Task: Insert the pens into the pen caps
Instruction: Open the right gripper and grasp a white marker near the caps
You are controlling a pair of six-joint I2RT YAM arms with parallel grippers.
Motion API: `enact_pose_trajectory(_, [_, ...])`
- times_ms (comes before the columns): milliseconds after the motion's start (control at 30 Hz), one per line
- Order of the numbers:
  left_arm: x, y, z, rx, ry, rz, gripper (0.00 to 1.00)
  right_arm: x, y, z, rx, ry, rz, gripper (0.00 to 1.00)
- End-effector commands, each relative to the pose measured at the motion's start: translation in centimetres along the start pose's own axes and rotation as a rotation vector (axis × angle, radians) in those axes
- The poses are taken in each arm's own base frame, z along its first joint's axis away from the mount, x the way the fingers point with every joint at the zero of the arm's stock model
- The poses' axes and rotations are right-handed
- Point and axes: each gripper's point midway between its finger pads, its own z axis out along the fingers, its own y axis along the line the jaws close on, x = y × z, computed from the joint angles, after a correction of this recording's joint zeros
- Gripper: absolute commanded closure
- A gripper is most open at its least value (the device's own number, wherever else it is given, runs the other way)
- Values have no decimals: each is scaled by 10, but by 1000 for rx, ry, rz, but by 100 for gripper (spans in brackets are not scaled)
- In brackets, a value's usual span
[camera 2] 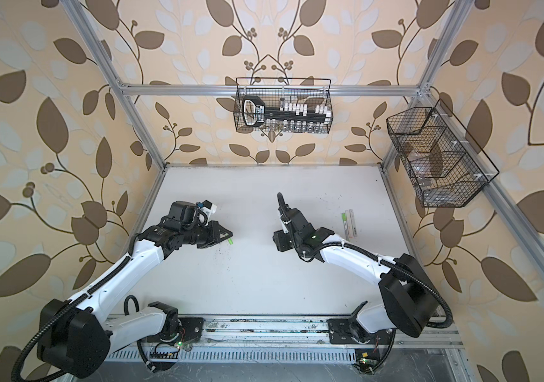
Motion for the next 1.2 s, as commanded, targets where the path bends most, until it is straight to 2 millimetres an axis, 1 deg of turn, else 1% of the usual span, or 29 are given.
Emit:
enact_pose_trajectory(0, [7,-6,-14,-8,28,49,100,34,-36,1,117,138,-5,43])
enact_pose_trajectory(167, [17,-9,-22,-3,62,82,100,46,-62,5,178,204,7,42])
enact_pose_trajectory(300, [24,-11,-29,-8,84,111,100,56,-73,16,200,263,-2,43])
enact_pose_trajectory(367, [26,-15,-31,13,87,127,100,58,-77,20,208,276,-4,43])
enact_pose_trajectory(467, [28,-21,-32,48,92,145,100,58,-81,26,220,285,-11,43])
enact_pose_trajectory(767, [29,-21,-28,61,114,148,100,56,-90,30,230,297,-15,43])
enact_pose_trajectory(1067, [28,-19,-27,60,114,142,100,63,-95,36,213,345,-12,43])
enact_pose_trajectory(1167, [28,-19,-27,60,115,141,100,69,-93,38,188,378,-15,45])
